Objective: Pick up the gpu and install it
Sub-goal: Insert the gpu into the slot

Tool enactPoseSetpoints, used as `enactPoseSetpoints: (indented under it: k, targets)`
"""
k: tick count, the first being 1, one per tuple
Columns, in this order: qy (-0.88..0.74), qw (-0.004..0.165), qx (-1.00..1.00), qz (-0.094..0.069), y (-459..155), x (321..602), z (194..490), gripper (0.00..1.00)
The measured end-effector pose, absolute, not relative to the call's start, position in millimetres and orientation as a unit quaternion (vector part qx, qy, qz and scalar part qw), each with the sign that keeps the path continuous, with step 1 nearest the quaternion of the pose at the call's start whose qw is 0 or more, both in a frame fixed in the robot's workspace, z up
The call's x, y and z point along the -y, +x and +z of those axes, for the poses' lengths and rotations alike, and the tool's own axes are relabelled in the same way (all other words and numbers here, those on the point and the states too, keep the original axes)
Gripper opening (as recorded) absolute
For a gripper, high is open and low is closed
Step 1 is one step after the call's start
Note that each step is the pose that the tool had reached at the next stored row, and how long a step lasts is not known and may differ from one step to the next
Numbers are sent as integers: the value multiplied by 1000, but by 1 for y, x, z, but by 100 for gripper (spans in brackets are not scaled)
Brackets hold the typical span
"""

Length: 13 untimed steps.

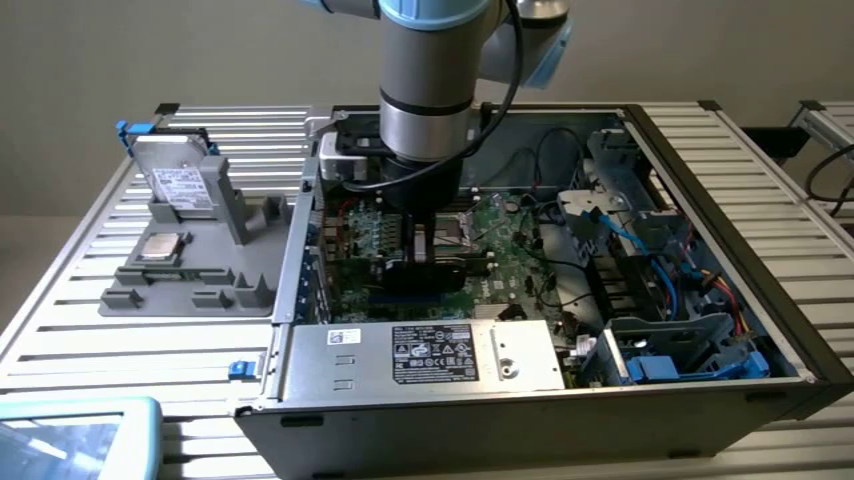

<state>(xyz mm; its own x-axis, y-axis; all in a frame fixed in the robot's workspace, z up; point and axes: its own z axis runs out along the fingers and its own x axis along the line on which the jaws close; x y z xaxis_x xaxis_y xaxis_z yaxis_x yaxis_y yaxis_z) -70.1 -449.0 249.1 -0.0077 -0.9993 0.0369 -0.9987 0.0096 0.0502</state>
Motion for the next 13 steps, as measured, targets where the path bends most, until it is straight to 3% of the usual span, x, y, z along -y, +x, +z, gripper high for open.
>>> enactPoseSetpoints:
  k: [5, 13]
  targets:
    - [704, 39, 709, -13, -70, 449, 249, 27]
    - [704, 40, 709, -13, -70, 450, 249, 27]
